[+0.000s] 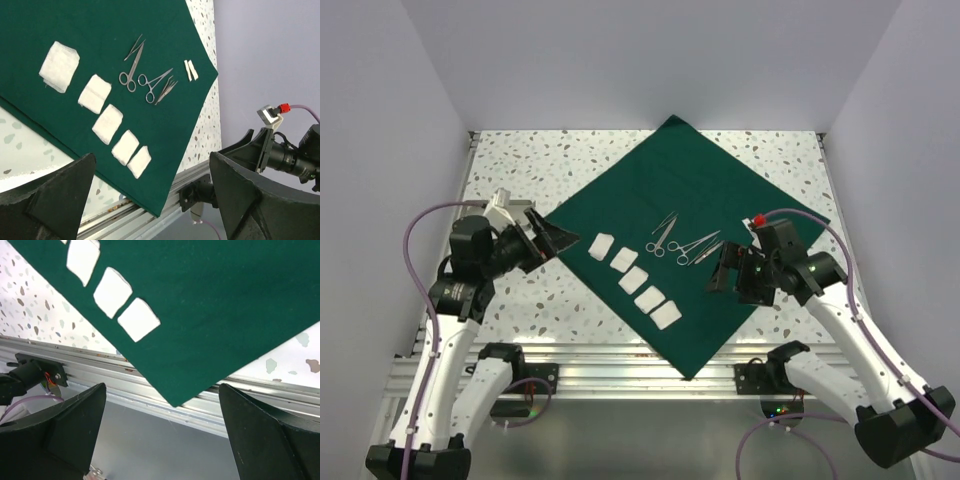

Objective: Prepare the surgical pack

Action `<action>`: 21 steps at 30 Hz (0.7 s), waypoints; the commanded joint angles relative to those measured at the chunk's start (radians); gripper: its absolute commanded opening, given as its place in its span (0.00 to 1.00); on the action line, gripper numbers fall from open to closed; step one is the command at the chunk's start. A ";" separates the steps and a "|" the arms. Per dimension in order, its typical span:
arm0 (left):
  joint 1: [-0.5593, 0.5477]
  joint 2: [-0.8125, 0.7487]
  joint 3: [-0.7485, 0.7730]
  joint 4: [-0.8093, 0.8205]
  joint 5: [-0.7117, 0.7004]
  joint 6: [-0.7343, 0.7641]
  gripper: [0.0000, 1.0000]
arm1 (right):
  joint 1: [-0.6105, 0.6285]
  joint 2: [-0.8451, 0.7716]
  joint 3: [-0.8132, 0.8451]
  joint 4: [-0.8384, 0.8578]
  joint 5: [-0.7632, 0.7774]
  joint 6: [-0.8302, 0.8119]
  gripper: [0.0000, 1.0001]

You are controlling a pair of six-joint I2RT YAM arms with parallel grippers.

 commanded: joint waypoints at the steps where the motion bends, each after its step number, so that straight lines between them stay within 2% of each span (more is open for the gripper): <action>1: -0.001 -0.057 -0.004 -0.019 0.054 -0.031 1.00 | 0.003 -0.009 0.017 -0.078 -0.026 -0.065 0.99; 4: -0.001 -0.038 -0.059 -0.036 0.055 -0.057 1.00 | 0.003 -0.021 -0.084 0.060 -0.166 -0.012 0.99; 5: -0.001 -0.026 -0.068 -0.038 0.079 -0.049 1.00 | 0.005 -0.021 -0.118 0.101 -0.207 0.056 0.99; 6: -0.001 0.007 -0.067 -0.062 0.087 0.004 1.00 | 0.014 -0.021 -0.153 0.197 -0.240 0.094 0.99; 8: -0.001 0.054 -0.032 -0.116 0.063 0.095 0.99 | 0.037 -0.024 -0.250 0.287 -0.267 0.203 0.96; 9: -0.001 0.110 0.035 -0.202 0.031 0.198 0.99 | 0.070 -0.024 -0.289 0.354 -0.258 0.231 0.92; 11: -0.001 0.175 0.121 -0.304 -0.107 0.283 0.99 | 0.103 0.001 -0.303 0.379 -0.209 0.300 0.89; 12: -0.013 0.230 0.198 -0.383 -0.149 0.326 0.97 | 0.138 0.012 -0.313 0.416 -0.204 0.326 0.81; 13: -0.019 0.244 0.221 -0.403 -0.199 0.334 0.96 | 0.161 0.023 -0.316 0.440 -0.192 0.375 0.78; 14: -0.022 0.246 0.231 -0.406 -0.215 0.334 0.96 | 0.188 0.034 -0.319 0.456 -0.135 0.400 0.77; 17: -0.026 0.247 0.214 -0.423 -0.240 0.330 0.93 | 0.261 0.099 -0.345 0.546 -0.106 0.469 0.70; 21: -0.046 0.235 0.153 -0.432 -0.240 0.330 0.90 | 0.334 0.195 -0.330 0.634 -0.028 0.493 0.68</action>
